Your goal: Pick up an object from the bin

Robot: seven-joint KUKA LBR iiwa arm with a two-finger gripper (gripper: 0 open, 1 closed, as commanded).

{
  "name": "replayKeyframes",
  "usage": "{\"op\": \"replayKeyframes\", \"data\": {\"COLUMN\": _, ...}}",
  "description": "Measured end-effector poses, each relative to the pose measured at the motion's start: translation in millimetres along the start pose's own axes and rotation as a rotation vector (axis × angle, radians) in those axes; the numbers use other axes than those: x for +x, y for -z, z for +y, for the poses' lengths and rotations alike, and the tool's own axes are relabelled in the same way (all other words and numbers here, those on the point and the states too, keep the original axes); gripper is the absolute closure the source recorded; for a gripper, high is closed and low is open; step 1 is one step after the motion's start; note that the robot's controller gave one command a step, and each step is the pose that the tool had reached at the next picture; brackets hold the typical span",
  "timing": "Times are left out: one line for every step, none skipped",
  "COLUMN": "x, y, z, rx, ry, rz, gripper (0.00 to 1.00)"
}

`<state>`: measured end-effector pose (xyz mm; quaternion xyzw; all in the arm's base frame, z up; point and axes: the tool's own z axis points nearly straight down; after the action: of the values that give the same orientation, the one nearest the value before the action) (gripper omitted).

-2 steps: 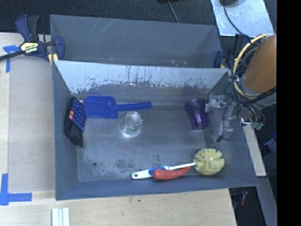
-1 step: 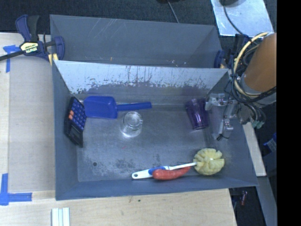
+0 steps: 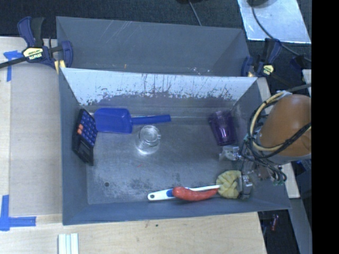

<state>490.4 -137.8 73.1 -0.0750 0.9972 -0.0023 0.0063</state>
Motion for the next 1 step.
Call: {"op": "replayKeyframes", "data": {"x": 4.8, "y": 72.6, "z": -10.1, "rx": 0.003, "ry": 0.170, "rz": -0.008, "gripper": 0.00}}
